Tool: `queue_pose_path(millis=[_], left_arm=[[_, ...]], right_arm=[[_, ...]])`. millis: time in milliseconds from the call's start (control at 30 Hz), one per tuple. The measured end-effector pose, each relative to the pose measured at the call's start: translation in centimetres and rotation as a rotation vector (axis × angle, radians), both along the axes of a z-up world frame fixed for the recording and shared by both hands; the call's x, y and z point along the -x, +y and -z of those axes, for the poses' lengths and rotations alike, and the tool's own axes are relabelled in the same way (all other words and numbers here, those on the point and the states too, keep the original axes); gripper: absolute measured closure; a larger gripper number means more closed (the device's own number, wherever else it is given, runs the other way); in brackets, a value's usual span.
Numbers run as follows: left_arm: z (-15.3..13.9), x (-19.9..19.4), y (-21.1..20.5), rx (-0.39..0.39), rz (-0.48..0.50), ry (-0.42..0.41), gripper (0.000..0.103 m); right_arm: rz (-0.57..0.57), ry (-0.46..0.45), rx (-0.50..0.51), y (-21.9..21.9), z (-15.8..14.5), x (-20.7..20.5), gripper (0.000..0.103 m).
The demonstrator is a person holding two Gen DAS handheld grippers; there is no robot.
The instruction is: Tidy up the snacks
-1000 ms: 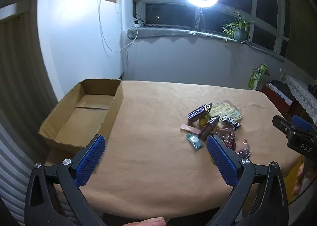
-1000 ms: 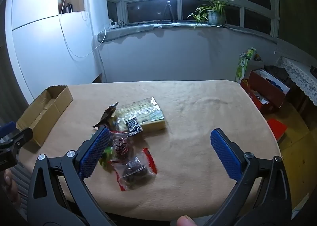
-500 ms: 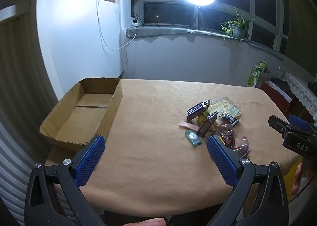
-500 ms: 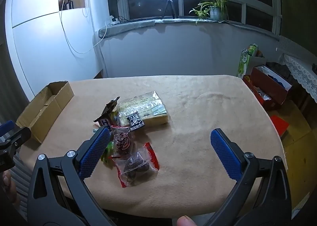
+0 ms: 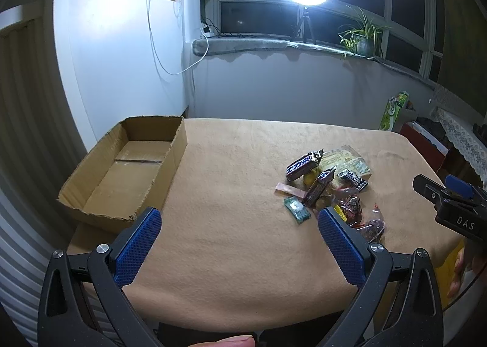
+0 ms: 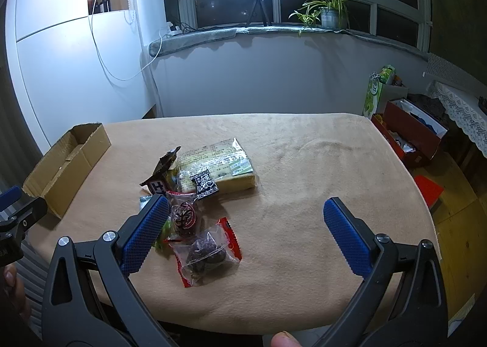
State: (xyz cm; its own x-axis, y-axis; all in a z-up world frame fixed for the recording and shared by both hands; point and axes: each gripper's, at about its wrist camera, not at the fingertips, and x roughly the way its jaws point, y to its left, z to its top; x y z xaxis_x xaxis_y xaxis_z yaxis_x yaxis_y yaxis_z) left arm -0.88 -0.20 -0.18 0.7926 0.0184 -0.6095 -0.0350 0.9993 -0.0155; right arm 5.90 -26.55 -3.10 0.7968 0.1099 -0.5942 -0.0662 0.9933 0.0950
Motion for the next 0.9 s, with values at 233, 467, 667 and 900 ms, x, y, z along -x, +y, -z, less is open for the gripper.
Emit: queue_pose_path(millis=[233,467,667,900], left_arm=[[-0.02,-0.01,0.01,0.002,0.0,0.001,0.001],[-0.02,-0.03,-0.01,0.001,0.0,0.002,0.001],[0.03,0.11,-0.09,-0.004,0.001,-0.001,0.001],[0.01,0.09,-0.06,-0.004,0.001,0.0,0.001]], right_arm=[[0.002,0.0,0.001,-0.03,-0.07,0.01,0.0],[0.0,-0.001,0.004,-0.12,-0.35,0.07,0.0],[0.002,-0.003,0.001,-0.17,-0.4,0.04,0.0],[0.002,-0.004,0.002,-0.18,-0.52,0.03,0.0]])
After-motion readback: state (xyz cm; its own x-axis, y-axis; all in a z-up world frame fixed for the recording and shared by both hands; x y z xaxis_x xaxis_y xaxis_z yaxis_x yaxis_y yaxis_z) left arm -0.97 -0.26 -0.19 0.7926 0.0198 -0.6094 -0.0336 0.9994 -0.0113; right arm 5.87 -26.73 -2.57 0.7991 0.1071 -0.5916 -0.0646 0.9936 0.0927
